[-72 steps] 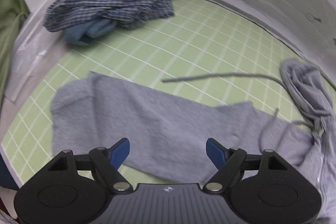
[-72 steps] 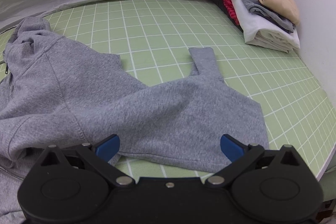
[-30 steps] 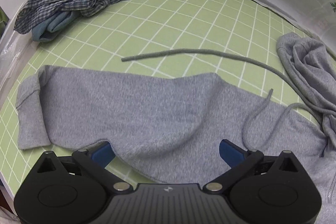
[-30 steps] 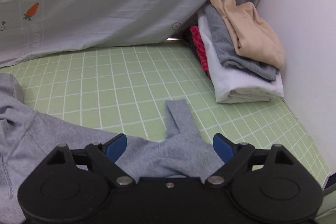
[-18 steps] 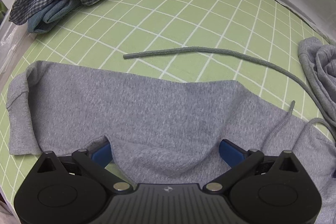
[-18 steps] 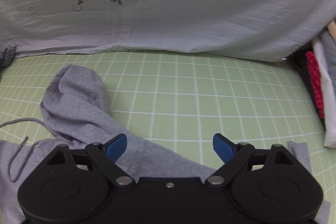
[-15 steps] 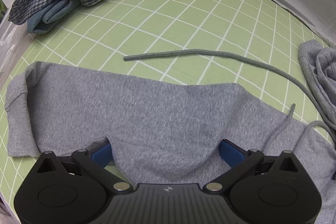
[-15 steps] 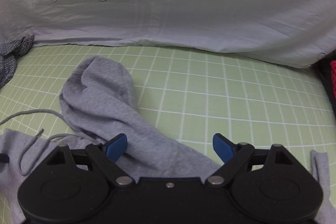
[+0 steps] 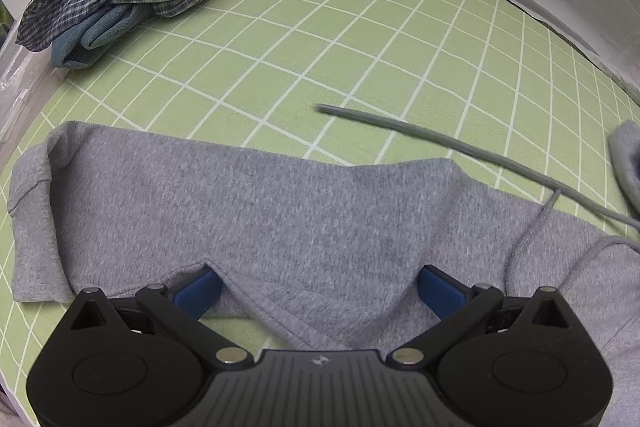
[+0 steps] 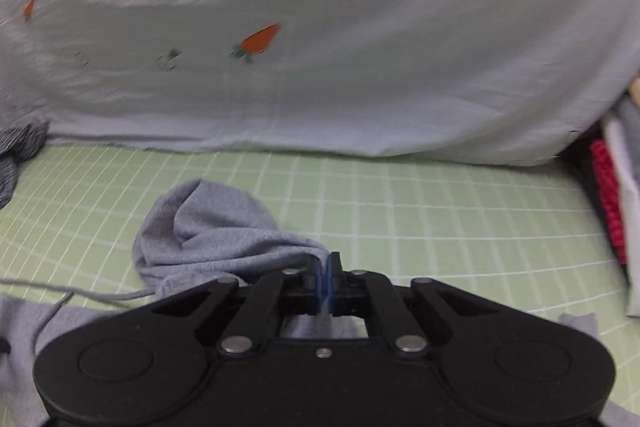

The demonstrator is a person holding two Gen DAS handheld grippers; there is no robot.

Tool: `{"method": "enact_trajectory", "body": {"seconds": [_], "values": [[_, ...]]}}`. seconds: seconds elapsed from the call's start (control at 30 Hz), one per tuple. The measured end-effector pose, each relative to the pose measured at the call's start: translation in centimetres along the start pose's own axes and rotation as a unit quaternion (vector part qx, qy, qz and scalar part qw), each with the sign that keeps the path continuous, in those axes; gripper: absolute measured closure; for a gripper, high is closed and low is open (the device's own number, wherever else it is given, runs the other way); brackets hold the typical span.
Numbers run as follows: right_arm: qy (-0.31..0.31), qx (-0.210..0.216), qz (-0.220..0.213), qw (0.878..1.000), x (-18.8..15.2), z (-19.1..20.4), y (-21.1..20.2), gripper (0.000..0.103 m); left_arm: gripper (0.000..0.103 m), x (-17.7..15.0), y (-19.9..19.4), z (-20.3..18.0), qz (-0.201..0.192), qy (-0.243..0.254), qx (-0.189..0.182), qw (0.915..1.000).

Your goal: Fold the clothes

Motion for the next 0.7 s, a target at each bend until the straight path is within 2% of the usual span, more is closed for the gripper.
{"method": "enact_trajectory", "body": {"seconds": [0.07, 0.17, 0.23, 0.27, 0.33, 0.37, 0.43, 0.53, 0.67, 0.7], "values": [[0.047, -0.047, -0.009, 0.998, -0.4, -3.4, -0.8, 0.100, 0.000, -0.1, 0.0, 0.0, -0.002, -0.001, 0.000, 1.0000], [0.064, -0.074, 0.060, 0.993, -2.7, -6.5, 0.1, 0.096, 0.000, -0.1, 0.1, -0.1, 0.000, -0.002, 0.001, 1.0000], [0.041, -0.070, 0.122, 0.989, -4.8, -6.1, 1.0, 0.090, 0.000, 0.1, 0.1, -0.2, 0.007, -0.002, 0.001, 1.0000], [0.036, -0.068, 0.125, 0.989, -5.5, -5.7, 0.8, 0.087, 0.000, 0.2, 0.2, -0.2, 0.012, -0.002, 0.001, 0.9999], [0.037, -0.067, 0.126, 0.989, -6.2, -5.1, 0.3, 0.067, 0.000, 0.5, 0.3, -0.2, 0.023, -0.006, 0.001, 0.9997], [0.044, -0.068, 0.123, 0.989, -6.2, -5.0, 0.1, 0.062, 0.000, 0.6, 0.3, -0.2, 0.026, -0.009, 0.002, 0.9996], [0.073, -0.068, 0.106, 0.989, -5.3, -5.3, 0.1, 0.041, 0.000, 0.8, 0.3, -0.2, 0.025, -0.013, 0.001, 0.9996], [0.102, -0.042, 0.083, 0.990, -3.4, -5.6, 0.7, 0.032, 0.000, 1.0, 0.4, -0.2, 0.024, -0.019, -0.001, 0.9995], [0.078, 0.006, 0.074, 0.994, -0.4, -3.7, 3.3, 0.026, 0.001, 1.5, 0.4, 0.1, 0.016, -0.034, -0.007, 0.9993], [0.070, 0.018, 0.074, 0.995, 0.1, -3.2, 4.0, 0.021, 0.001, 1.6, 0.4, 0.2, 0.013, -0.039, -0.009, 0.9991]]}}
Point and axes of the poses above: each gripper's, at about its wrist camera, not at the fingertips, and y roughly the way its jaws point, z to its left, x to its top, the point moved 2 cm from there along y, roughly the way its jaws point, and after that the axes turned 3 degrees about y, right-handed, at the moved point
